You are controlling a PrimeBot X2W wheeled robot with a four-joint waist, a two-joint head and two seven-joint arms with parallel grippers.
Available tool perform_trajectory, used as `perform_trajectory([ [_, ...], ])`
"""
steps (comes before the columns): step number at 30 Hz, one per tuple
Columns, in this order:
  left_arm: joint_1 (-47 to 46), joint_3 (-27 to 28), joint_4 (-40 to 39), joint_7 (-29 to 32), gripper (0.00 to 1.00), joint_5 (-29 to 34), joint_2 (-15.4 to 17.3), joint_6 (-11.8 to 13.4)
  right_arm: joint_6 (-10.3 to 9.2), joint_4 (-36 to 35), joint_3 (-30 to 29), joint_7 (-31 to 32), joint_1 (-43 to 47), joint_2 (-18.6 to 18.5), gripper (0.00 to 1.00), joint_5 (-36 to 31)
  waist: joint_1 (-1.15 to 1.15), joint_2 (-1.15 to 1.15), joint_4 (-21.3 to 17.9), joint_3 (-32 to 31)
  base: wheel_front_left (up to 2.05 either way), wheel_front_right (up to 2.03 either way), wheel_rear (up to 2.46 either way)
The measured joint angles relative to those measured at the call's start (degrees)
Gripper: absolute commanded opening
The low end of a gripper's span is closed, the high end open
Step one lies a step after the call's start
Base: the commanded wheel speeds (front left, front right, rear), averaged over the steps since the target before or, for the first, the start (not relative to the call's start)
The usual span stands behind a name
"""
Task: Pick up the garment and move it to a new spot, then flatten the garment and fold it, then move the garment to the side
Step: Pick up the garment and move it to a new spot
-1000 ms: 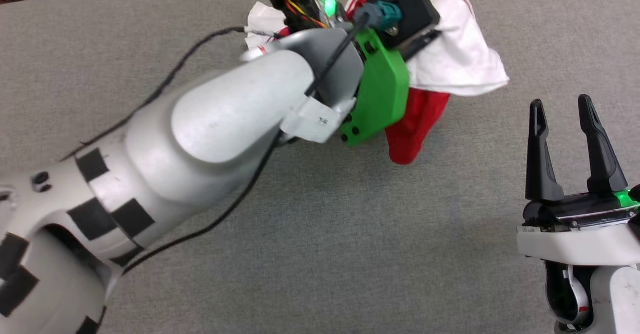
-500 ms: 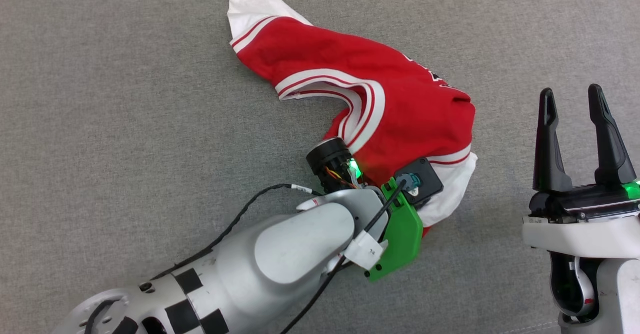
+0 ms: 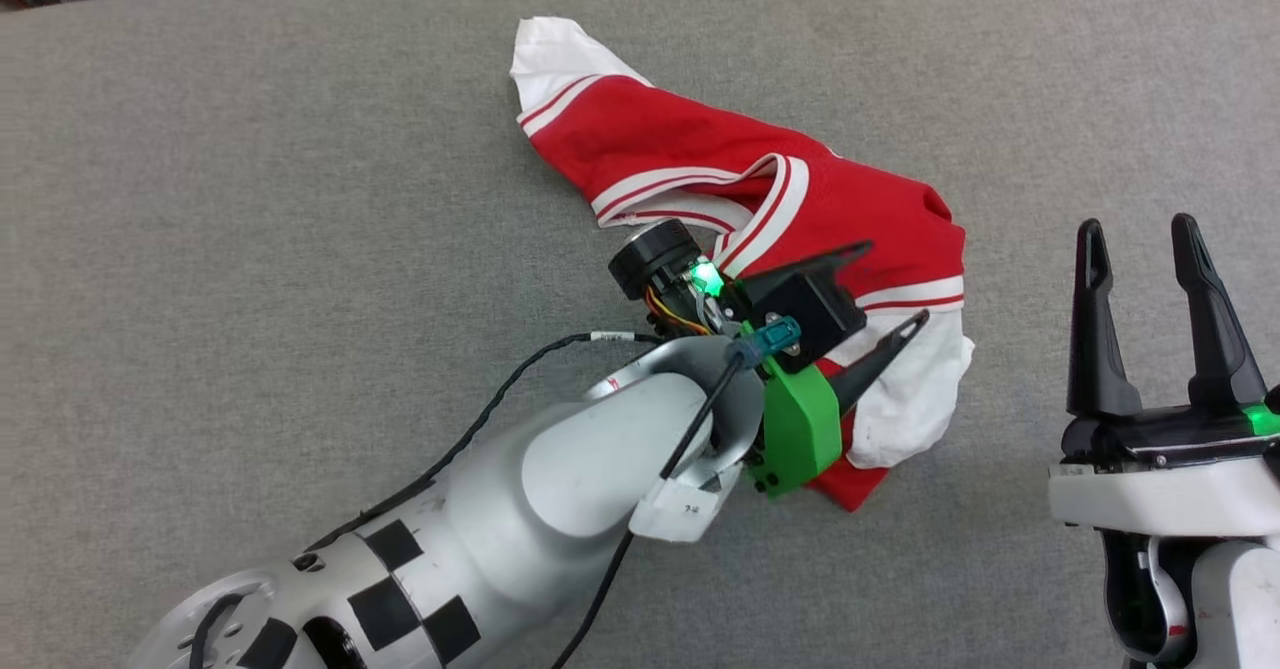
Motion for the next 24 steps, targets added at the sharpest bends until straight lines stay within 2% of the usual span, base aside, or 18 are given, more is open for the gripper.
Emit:
perform_trajectory([
  [2, 0.05, 1.53, -0.97, -2.26, 1.00, 0.16, 0.10, 2.18, 0.00, 0.12, -0.42, 0.00, 0.90, -0.01, 1.00, -0.08, 0.00, 0.00, 0.50, -1.36, 0.00, 0.00, 0.00],
  [6, 0.81, 5.44, -4.11, -4.26, 1.00, 2.93, 2.56, 9.01, 0.00, 0.48, -0.54, 0.00, 2.88, 0.01, 1.00, -0.68, 0.00, 0.00, 1.81, -4.26, 0.00, 0.00, 0.00],
  [8, 2.68, 9.16, -6.97, -4.67, 1.00, 3.46, 4.53, 12.37, 0.00, 0.66, -0.99, 0.00, 3.77, 0.00, 1.00, -0.77, 0.00, 0.00, 2.63, -5.65, 0.00, 0.00, 0.00],
  [12, 8.22, 16.68, -13.88, -4.68, 1.00, 6.25, 8.39, 17.18, 0.00, 0.88, -1.66, -0.01, 5.13, 0.01, 1.00, -0.99, 0.00, 0.00, 4.35, -7.90, 0.00, 0.00, 0.00],
  [18, 19.35, 27.44, -21.39, -4.67, 1.00, 10.67, 11.95, 21.69, 0.00, 1.53, -2.34, 0.00, 6.89, 0.00, 1.00, -1.58, 0.00, 0.00, 6.80, -10.65, 0.00, 0.00, 0.00],
  [24, 30.66, 38.57, -26.30, -4.68, 1.00, 13.68, 12.94, 22.67, 0.00, 2.38, -2.47, 0.00, 8.02, 0.01, 1.00, -1.98, 0.00, 0.00, 8.65, -12.98, 0.00, 0.00, 0.00],
])
